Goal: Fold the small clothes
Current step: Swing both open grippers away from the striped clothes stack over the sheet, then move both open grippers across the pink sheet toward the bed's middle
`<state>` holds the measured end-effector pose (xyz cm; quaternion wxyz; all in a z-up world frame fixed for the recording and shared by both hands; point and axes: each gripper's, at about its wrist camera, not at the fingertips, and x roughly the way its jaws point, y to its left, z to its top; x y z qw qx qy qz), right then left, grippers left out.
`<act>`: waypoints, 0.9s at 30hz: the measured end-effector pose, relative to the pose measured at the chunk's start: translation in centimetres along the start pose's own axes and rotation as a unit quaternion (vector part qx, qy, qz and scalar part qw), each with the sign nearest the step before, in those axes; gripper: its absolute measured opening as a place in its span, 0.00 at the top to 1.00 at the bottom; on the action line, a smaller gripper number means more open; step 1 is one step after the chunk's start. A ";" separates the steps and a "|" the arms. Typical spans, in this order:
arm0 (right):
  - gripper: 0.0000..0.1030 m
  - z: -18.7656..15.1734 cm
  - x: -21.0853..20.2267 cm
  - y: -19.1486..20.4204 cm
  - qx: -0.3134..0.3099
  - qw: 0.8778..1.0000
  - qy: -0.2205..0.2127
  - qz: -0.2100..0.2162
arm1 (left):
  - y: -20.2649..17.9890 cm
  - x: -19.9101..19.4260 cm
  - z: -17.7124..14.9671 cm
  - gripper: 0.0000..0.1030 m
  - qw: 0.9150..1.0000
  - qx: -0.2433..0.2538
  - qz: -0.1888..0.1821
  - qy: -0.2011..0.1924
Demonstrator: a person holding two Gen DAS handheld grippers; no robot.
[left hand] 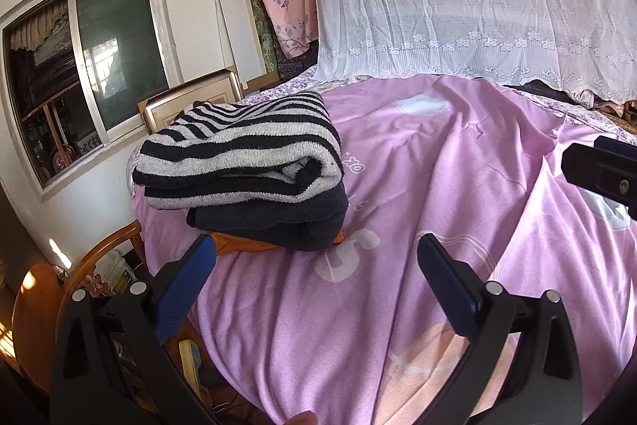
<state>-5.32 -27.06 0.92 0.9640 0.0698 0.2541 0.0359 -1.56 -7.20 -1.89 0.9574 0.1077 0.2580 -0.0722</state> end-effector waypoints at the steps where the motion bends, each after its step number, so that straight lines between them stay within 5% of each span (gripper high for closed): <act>1: 0.04 -0.1 0.0 -0.3 -0.002 1.000 0.003 -0.004 | -0.1 0.0 0.0 0.05 1.000 0.001 0.000 0.001; 12: 0.04 -1.2 1.2 -2.9 0.032 0.999 0.031 -0.015 | -0.7 0.2 -0.1 0.05 1.000 0.007 0.006 -0.003; 27: 0.04 -4.3 3.6 -3.5 -0.032 0.995 0.082 -0.047 | -0.4 -0.2 0.7 0.05 1.000 -0.005 0.010 -0.001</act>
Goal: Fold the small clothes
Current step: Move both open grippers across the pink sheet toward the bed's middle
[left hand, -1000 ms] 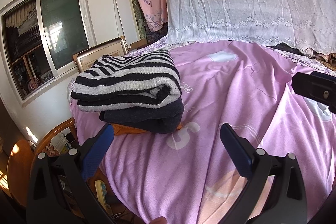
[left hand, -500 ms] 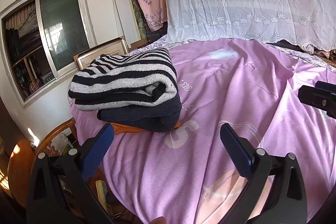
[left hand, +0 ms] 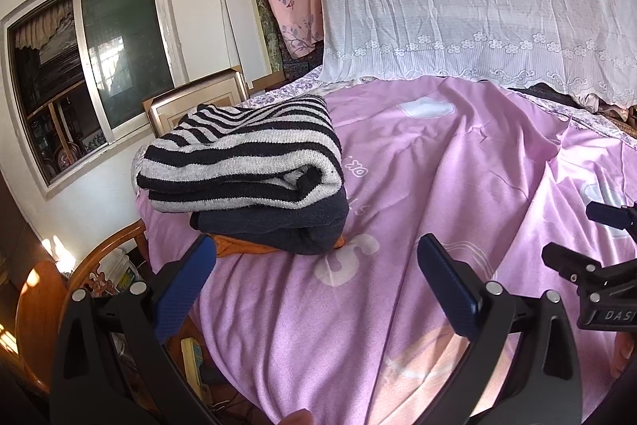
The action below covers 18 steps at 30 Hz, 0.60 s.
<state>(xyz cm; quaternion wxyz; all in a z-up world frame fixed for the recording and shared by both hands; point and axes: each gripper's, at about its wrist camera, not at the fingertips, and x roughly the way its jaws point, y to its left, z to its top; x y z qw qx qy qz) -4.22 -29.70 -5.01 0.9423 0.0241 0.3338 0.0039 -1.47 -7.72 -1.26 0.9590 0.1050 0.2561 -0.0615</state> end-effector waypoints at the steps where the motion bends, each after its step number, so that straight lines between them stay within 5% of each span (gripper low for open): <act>1: 0.04 -0.2 0.3 -0.4 0.000 1.000 0.006 -0.005 | -0.2 -0.2 0.1 0.05 1.000 0.001 0.001 -0.002; 18: 0.04 -2.4 0.2 -4.1 0.003 0.999 0.029 -0.027 | -3.7 -1.0 0.3 0.04 1.000 0.018 -0.010 0.002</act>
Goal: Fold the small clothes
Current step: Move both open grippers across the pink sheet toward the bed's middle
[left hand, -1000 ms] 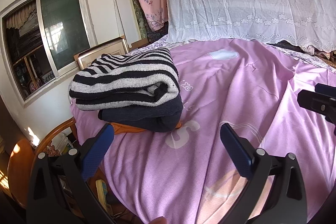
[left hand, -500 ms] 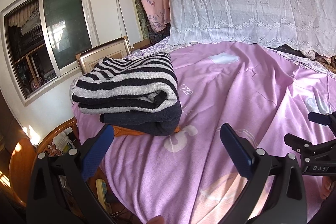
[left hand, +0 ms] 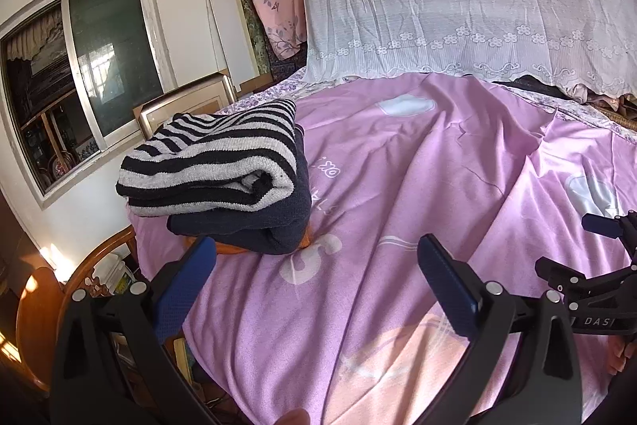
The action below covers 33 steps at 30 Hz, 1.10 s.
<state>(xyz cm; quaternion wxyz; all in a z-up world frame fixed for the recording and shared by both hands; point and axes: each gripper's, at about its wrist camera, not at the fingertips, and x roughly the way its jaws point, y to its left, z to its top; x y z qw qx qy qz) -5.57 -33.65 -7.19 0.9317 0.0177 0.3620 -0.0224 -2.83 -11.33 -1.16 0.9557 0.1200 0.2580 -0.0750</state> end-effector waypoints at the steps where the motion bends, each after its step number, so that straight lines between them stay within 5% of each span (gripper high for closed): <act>1: 0.04 -0.2 0.1 -0.2 -0.001 1.000 0.002 0.001 | -0.2 -0.2 0.1 0.05 1.000 0.000 0.001 -0.002; 13: 0.04 -3.2 0.8 -3.7 0.003 1.000 0.024 0.013 | -3.7 -2.1 1.6 0.05 1.000 -0.006 -0.011 -0.004; 20: 0.04 -5.1 1.4 -6.2 0.036 0.995 0.077 0.050 | -7.0 -2.5 1.2 0.05 0.999 0.013 -0.029 0.015; 33: 0.04 -5.9 0.3 -7.7 0.064 0.994 0.067 0.053 | -10.5 -3.5 -0.2 0.05 0.997 0.047 -0.062 0.019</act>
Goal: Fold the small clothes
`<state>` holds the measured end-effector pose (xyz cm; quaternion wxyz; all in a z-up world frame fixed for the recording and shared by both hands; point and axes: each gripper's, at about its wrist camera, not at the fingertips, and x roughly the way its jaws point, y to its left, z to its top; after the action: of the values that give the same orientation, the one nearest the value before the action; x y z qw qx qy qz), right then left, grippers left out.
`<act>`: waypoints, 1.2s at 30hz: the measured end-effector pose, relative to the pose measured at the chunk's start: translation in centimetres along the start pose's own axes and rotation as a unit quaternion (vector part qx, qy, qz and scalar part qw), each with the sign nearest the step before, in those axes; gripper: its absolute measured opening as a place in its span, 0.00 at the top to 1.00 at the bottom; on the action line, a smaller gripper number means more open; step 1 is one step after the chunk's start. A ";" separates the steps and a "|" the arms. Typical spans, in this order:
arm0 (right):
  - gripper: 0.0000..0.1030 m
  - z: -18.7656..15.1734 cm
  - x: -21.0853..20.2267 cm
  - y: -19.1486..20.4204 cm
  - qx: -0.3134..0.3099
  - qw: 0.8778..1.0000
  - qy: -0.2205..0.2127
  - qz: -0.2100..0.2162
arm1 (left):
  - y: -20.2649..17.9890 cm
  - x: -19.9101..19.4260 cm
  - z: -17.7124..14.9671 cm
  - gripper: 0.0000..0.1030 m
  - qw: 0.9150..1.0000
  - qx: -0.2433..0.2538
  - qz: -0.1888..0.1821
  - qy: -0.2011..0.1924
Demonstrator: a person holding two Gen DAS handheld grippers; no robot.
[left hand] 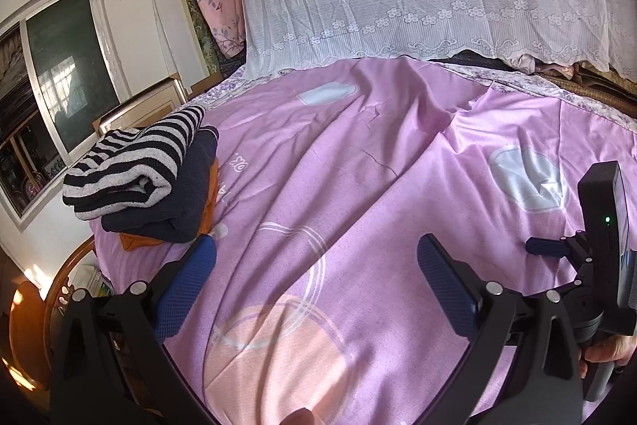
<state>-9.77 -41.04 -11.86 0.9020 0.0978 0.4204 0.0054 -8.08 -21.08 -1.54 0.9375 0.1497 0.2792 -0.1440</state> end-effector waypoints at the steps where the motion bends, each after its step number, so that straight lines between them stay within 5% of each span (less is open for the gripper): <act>1: 0.04 0.0 -0.1 -0.1 0.001 1.000 -0.002 -0.002 | 0.0 0.1 -0.1 0.05 1.000 0.000 -0.003 -0.001; 7: 0.04 -0.1 -0.9 -0.6 0.015 0.999 -0.016 -0.025 | -1.6 2.2 -0.6 0.05 0.999 0.012 -0.035 0.021; 12: 0.04 -0.3 -3.5 -2.9 0.050 0.992 -0.066 -0.098 | -4.5 4.5 -0.2 0.05 0.996 0.040 -0.072 0.031; 24: 0.04 -5.9 -9.9 -11.7 0.185 0.924 -0.102 -0.319 | -18.3 8.0 3.8 0.05 0.967 0.148 -0.205 0.009; 28: 0.04 -7.0 -9.7 -15.0 0.269 0.903 -0.086 -0.323 | -20.5 10.8 2.2 0.05 0.958 0.153 -0.235 0.055; 31: 0.03 -6.8 -7.3 -16.0 0.278 0.901 -0.024 -0.333 | -20.8 13.9 0.4 0.04 0.948 0.141 -0.252 0.133; 36: 0.03 -6.5 -6.8 -15.3 0.260 0.903 -0.021 -0.341 | -20.0 14.0 -0.1 0.04 0.946 0.108 -0.270 0.143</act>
<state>-20.23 -55.58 -13.52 0.8002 0.1801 0.3951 -0.4138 -3.95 -41.93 -13.61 0.7922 0.1878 0.4228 -0.3980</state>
